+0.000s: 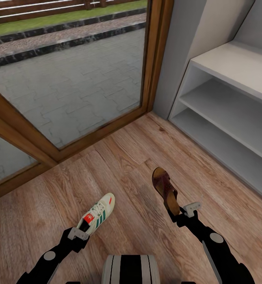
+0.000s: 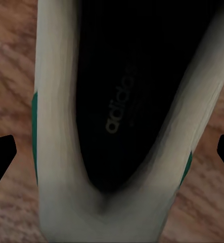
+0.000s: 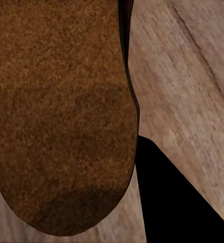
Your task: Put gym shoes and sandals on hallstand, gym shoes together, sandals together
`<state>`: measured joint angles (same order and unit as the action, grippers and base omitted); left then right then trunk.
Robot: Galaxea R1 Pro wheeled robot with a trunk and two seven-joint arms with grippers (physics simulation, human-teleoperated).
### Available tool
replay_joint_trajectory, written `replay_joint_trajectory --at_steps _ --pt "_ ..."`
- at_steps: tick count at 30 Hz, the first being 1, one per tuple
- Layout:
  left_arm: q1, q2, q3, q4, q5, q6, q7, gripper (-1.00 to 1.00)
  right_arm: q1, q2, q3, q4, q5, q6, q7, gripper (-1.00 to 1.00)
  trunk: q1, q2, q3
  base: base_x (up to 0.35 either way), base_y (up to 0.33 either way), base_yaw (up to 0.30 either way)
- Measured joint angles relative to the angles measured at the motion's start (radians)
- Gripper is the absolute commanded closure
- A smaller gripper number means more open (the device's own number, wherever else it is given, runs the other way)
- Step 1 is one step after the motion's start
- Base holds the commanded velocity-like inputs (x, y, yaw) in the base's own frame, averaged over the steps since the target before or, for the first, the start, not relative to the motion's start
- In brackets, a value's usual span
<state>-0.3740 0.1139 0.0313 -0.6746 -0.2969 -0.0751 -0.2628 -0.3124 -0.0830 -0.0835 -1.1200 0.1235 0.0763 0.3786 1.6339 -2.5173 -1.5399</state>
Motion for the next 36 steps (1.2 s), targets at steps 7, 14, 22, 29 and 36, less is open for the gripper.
replay_joint_trajectory --at_steps 7,14,22,29,36 --pt "0.0 0.0 0.0 0.0 0.0 -0.001 0.0 -1.0 0.001 0.0 0.0 0.0 0.0 0.0 0.0 1.0 0.0 0.0 0.0 0.006 0.0 0.0" --pt "0.001 0.0 -0.001 0.001 0.0 0.0 0.0 1.0 0.001 0.0 -0.001 -0.001 0.0 0.0 0.0 1.0 0.0 0.0 0.0 0.001 0.0 0.0" --pt "0.001 0.001 0.0 0.001 0.0 0.0 0.001 1.0 0.001 0.0 -0.001 -0.001 0.0 0.0 0.0 1.0 0.0 0.0 0.0 0.0 0.0 0.0" --pt "0.001 0.001 0.001 0.001 0.001 0.0 0.0 1.0 0.0 0.0 -0.001 -0.001 0.0 0.0 0.0 1.0 0.0 0.0 0.0 0.0 0.0 0.0" --pt "0.002 0.002 0.001 0.001 0.001 -0.002 0.0 1.0 0.001 0.0 -0.001 -0.001 0.0 0.0 0.0 1.0 0.0 0.0 0.0 0.0 0.0 0.0"
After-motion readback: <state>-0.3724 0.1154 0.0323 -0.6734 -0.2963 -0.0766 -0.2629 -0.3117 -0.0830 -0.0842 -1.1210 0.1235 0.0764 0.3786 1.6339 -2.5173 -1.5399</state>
